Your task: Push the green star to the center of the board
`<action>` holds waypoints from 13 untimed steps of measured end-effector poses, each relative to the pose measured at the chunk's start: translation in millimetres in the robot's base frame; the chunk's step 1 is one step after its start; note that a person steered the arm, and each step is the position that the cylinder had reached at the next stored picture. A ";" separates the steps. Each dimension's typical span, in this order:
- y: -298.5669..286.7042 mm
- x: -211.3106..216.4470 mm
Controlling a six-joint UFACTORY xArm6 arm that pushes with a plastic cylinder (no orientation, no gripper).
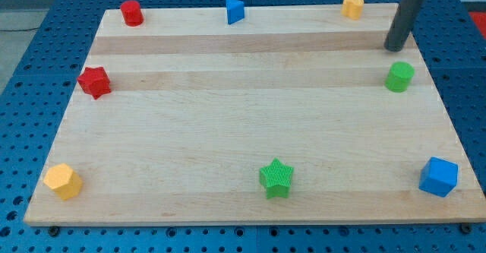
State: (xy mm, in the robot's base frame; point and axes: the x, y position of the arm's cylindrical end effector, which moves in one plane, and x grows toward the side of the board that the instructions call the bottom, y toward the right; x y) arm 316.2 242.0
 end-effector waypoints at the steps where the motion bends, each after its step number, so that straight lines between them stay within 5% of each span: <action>1: -35.5 -10.0; 3: -143.9 52.2; 5: -135.9 199.7; 7: -177.4 298.5; 12: -278.4 227.4; 13: -249.9 219.6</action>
State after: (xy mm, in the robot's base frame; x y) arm 535.8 -7.9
